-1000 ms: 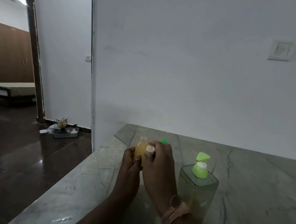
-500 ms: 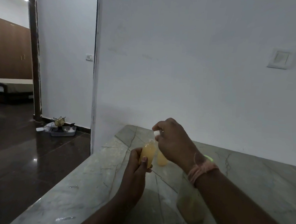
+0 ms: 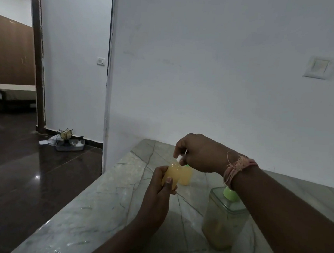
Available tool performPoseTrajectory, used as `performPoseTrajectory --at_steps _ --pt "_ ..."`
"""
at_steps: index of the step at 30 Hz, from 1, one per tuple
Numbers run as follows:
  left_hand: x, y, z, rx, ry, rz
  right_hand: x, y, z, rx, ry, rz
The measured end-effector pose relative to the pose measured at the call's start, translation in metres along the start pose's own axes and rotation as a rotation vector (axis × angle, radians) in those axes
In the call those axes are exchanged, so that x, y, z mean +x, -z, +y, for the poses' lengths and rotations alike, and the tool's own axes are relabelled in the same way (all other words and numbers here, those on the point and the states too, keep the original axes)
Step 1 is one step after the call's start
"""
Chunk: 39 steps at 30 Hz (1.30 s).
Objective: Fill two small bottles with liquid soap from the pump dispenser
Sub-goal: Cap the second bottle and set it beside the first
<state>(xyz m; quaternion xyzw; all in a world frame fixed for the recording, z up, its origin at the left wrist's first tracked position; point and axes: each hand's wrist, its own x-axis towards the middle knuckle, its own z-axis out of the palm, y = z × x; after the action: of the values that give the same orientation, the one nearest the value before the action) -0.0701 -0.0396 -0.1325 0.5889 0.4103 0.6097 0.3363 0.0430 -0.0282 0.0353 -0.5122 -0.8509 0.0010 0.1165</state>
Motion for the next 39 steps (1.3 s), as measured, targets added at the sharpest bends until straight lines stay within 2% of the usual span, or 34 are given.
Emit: performPoseTrajectory --at_steps 2,5,8,13,18,23,29,33,36,39 --pt "0.0 0.0 0.0 0.013 0.003 0.002 0.001 0.003 -0.002 -0.058 -0.012 -0.007" --pt "0.0 -0.001 0.001 0.002 0.0 -0.006 -0.001 0.002 -0.005 -0.137 -0.136 0.055" --pt "0.001 -0.001 0.0 -0.012 0.007 0.004 -0.004 0.009 -0.007 -0.022 -0.212 0.082" --pt "0.0 0.001 -0.002 -0.029 -0.016 0.0 -0.004 0.009 -0.002 0.105 -0.06 -0.127" --pt "-0.001 0.001 0.001 -0.08 -0.015 -0.015 -0.001 0.001 -0.002 -0.02 -0.182 0.034" --pt "0.005 0.006 -0.003 -0.238 0.033 0.032 0.001 -0.003 -0.007 0.013 0.037 -0.046" --pt "0.006 0.007 -0.002 -0.33 0.084 0.042 0.003 -0.009 -0.005 -0.214 -0.02 0.063" --pt "0.008 0.01 0.003 -0.483 0.152 0.063 0.001 -0.009 -0.007 -0.173 0.085 0.012" --pt "0.007 0.013 0.005 -0.608 0.244 0.061 0.003 -0.01 -0.009 -0.273 0.161 0.044" --pt "0.007 0.016 0.003 -0.639 0.303 0.095 0.004 -0.016 -0.013 -0.233 0.17 0.094"
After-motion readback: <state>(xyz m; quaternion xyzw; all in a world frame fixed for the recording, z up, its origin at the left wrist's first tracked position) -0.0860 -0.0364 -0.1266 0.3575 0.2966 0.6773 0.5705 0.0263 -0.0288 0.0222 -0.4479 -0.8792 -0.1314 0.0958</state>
